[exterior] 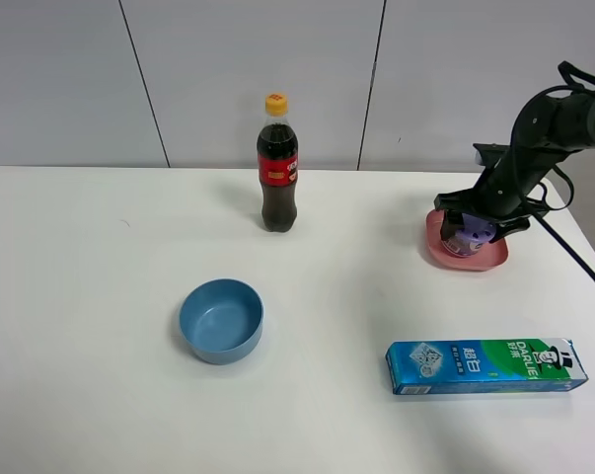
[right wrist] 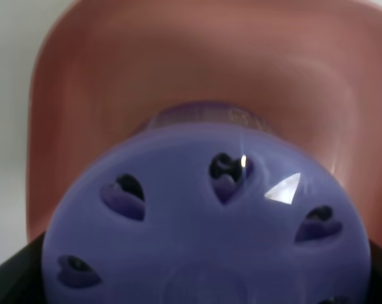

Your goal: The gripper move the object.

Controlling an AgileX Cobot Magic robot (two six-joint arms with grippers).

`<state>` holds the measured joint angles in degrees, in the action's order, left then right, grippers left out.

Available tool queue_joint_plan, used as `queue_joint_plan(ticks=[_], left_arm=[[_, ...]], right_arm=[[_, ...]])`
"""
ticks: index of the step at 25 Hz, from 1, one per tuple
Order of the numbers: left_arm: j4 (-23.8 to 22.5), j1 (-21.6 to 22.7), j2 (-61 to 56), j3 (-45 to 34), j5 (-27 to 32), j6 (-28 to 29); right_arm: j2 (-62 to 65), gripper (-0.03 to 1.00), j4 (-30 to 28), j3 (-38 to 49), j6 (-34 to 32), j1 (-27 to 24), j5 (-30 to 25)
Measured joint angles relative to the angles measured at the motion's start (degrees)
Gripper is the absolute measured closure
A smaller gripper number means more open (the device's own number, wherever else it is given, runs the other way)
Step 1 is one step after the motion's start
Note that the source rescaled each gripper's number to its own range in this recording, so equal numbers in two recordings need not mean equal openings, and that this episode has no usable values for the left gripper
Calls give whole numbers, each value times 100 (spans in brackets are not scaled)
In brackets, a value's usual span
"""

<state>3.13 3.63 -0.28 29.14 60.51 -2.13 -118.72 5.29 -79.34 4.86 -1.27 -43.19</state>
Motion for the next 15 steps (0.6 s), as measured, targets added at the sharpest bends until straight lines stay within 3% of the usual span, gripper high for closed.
queue_joint_plan(ticks=[4, 5, 6, 7, 9, 11, 15], left_arm=[[0, 0, 0, 0, 0, 0], [0, 0, 0, 0, 0, 0], [0, 0, 0, 0, 0, 0], [0, 0, 0, 0, 0, 0], [0, 0, 0, 0, 0, 0], [0, 0, 0, 0, 0, 0], [0, 0, 0, 0, 0, 0]], right_arm=[[39, 94, 0, 0, 0, 0, -74], [66, 73, -4, -2, 0, 0, -67], [125, 43, -19, -8, 0, 0, -54], [187, 24, -37, -8, 0, 0, -33], [289, 8, -61, -8, 0, 0, -2], [377, 1, -62, -8, 0, 0, -13], [567, -2, -24, -8, 0, 0, -265]])
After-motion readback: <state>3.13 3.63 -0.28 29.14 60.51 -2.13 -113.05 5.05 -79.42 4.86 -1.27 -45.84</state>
